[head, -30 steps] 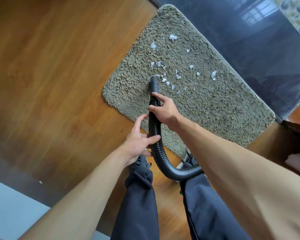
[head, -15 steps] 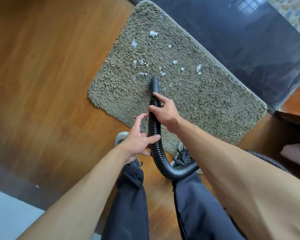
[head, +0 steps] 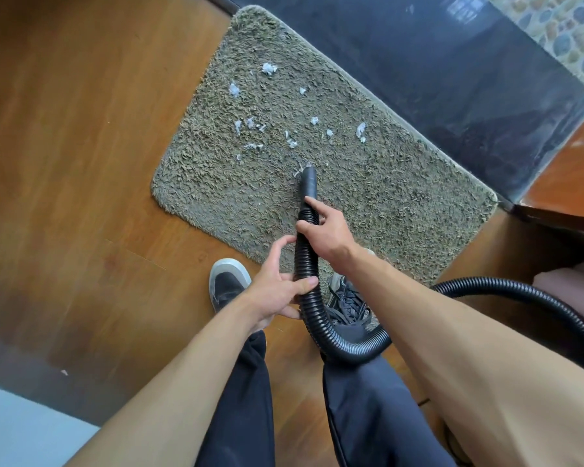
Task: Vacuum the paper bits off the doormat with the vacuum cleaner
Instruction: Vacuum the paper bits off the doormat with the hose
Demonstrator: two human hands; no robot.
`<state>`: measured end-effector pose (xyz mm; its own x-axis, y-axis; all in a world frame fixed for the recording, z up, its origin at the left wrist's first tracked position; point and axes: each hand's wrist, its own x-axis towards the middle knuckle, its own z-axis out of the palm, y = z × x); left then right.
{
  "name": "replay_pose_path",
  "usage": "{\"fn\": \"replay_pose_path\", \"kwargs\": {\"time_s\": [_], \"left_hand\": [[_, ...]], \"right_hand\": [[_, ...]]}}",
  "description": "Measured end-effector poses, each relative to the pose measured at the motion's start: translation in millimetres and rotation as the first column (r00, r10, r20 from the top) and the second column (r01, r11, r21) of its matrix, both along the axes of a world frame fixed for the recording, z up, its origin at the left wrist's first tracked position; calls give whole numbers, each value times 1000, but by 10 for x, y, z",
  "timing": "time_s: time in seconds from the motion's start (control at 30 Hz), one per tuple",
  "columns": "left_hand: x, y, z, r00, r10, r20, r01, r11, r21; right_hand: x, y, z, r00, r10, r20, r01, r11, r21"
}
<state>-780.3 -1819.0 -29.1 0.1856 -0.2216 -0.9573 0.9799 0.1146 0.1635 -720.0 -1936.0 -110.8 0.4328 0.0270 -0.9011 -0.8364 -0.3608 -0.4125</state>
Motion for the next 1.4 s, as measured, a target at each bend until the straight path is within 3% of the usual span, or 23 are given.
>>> {"fn": "replay_pose_path", "kwargs": {"time_s": [0.53,1.07,1.4], "left_hand": [[-288,223,4,990,143,-6,-142,988,63],[58,-93,-63,999,39,3,-39,999,-20],[-86,72,-76,993,119,-21,-119,993,3]], "right_hand": [[-75,436,45,970,243,-1,-243,970,1],[181,-43,109,994,114,2,-113,991,-69],[160,239,180,969,246,-5,-246,967,-58]]}}
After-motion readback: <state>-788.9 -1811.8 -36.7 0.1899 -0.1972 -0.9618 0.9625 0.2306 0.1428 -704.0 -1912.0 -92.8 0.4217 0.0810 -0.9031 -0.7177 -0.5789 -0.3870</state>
